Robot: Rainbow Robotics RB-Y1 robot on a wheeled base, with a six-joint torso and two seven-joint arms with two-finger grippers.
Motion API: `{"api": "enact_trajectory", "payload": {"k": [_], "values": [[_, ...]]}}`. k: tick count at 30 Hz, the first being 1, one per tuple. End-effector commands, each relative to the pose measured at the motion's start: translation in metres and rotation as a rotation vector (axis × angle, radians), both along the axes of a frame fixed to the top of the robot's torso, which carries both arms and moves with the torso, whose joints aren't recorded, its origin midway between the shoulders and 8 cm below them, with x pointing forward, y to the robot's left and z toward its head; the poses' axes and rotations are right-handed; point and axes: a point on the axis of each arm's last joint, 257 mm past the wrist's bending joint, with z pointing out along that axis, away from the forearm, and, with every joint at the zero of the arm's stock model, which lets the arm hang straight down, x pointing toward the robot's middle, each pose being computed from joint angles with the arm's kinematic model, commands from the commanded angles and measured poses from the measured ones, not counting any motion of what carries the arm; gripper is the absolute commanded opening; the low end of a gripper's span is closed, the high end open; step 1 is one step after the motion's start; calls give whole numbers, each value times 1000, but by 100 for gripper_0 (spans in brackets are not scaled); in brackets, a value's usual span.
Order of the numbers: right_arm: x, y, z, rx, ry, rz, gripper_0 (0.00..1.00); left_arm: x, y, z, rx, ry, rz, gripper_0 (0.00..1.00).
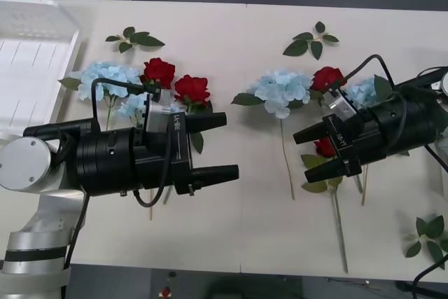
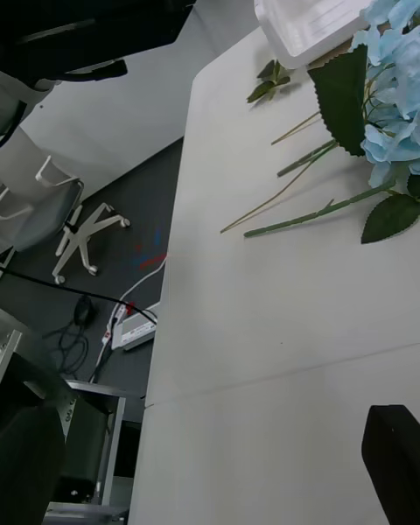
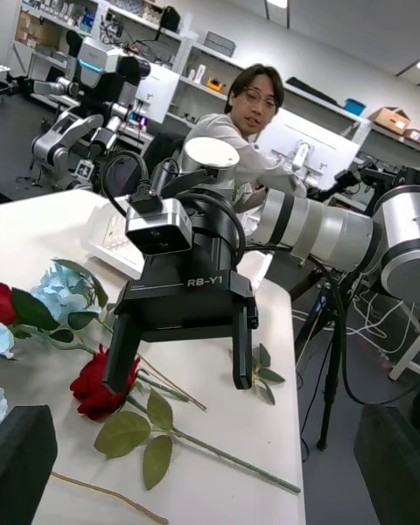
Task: Put the red flowers into the right box and the blue flowers into the left box
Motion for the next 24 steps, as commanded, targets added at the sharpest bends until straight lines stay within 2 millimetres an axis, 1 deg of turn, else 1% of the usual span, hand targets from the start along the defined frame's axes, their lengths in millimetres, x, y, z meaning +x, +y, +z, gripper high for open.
{"api": "enact_trajectory", "payload": {"k": [1,2,3,6,7,8,10,11,12,13,16,19,20,21,23,24], "values": [[-3,-1,-7,3,23,-25,100,-1,-1,12,5,-54,-6,100],[0,-2,-4,2,10,-29,100,-1,-1,12,5,-54,-6,100],[2,-3,-2,-2,0,-36,100,-1,4,-2,-2,-1,0,100],[5,-8,7,-16,-37,-31,100,-3,9,17,-54,-17,-16,100],[6,-10,13,-27,-66,-28,100,-1,14,27,-67,-36,-14,100],[6,-11,15,-31,-76,-24,100,0,17,31,-60,-50,-11,100],[7,-17,27,-53,-130,-19,100,1,30,43,-11,-122,8,100],[8,-19,30,-58,-144,-20,100,2,34,47,3,-145,15,100],[9,-21,38,-64,-176,-18,100,3,42,53,32,-154,25,100],[9,-24,45,-71,-206,-16,100,4,51,58,57,-112,34,100],[8,-32,58,-99,-245,-21,100,10,71,67,117,-18,82,100],[1,-47,66,-163,-32,-149,100,20,93,72,167,92,161,100],[1,-50,67,-174,7,-178,100,23,97,73,172,111,176,100],[-2,-59,70,-202,97,-251,100,29,107,71,186,159,212,100],[-3,-70,72,-240,172,-334,100,37,119,68,204,210,258,100],[-3,-78,72,-267,232,-407,100,43,127,63,221,246,294,100]]}}
